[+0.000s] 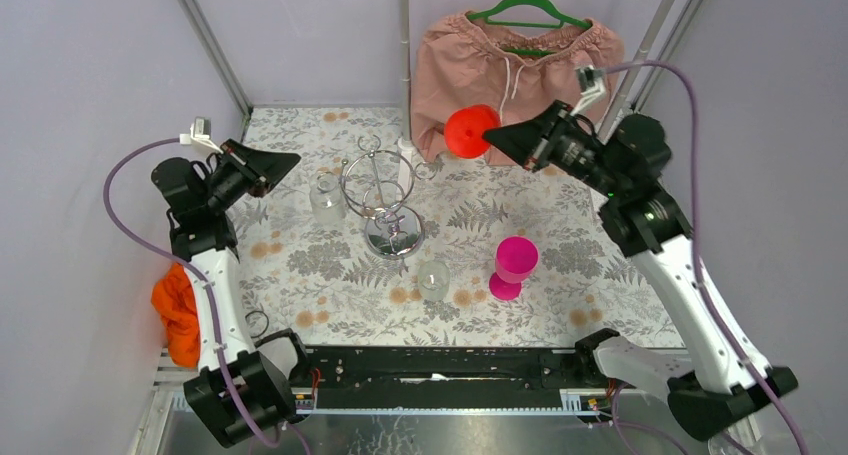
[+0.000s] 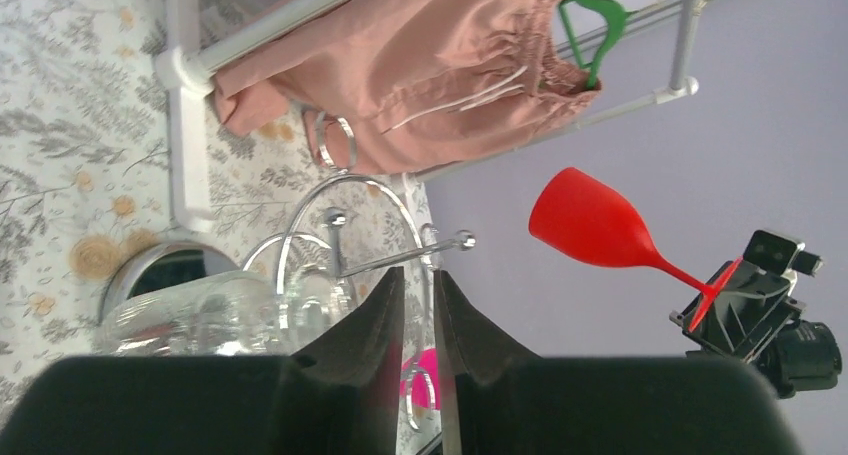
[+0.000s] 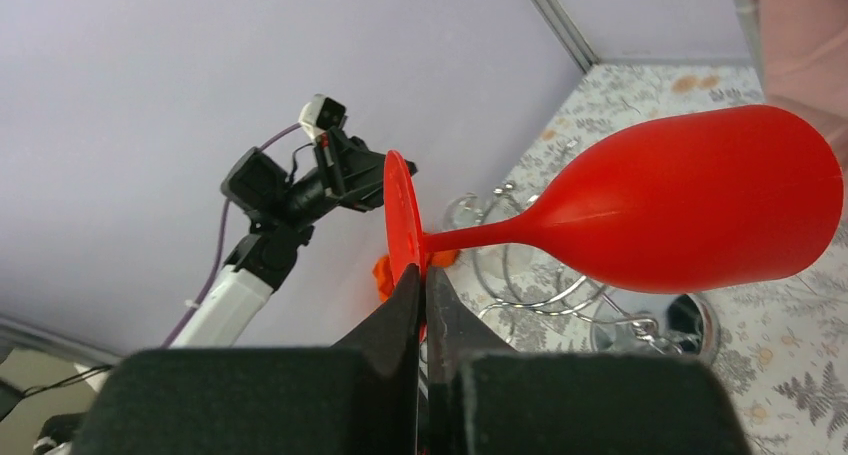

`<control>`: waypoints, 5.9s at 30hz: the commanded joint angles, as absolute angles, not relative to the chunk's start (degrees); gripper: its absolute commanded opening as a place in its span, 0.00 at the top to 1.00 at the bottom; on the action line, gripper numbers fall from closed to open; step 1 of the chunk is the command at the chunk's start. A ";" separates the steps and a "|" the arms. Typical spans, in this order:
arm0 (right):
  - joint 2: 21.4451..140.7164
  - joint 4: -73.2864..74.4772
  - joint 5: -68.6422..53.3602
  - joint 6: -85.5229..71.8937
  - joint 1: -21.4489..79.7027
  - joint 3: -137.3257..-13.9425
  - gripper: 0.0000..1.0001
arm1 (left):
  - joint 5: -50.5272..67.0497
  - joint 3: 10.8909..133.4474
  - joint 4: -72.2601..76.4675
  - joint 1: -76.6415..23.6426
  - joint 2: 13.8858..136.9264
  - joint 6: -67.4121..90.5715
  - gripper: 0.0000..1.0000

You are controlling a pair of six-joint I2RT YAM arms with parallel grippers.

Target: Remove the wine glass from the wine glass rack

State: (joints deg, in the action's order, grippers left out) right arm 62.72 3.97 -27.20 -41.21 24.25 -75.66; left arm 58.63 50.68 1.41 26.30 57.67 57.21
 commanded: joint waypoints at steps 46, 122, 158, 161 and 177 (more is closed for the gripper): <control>73.52 -66.02 -46.85 -89.58 24.27 -70.31 1.00 | 60.17 61.88 91.21 0.22 82.03 108.88 0.72; 88.77 -93.60 -41.18 -102.47 37.00 -61.21 1.00 | 59.41 50.16 60.45 -3.99 53.39 86.73 0.82; 87.82 -95.91 -40.08 -103.07 36.84 -53.39 0.00 | 46.82 64.07 8.90 -4.04 40.19 57.99 1.00; 86.46 -94.73 -40.10 -101.92 36.14 -51.02 0.00 | 42.93 69.83 -5.28 -4.00 41.21 50.93 1.00; 59.24 -15.13 -31.20 -53.07 31.94 -56.74 0.00 | 28.10 85.13 -44.86 -4.02 46.11 33.93 1.00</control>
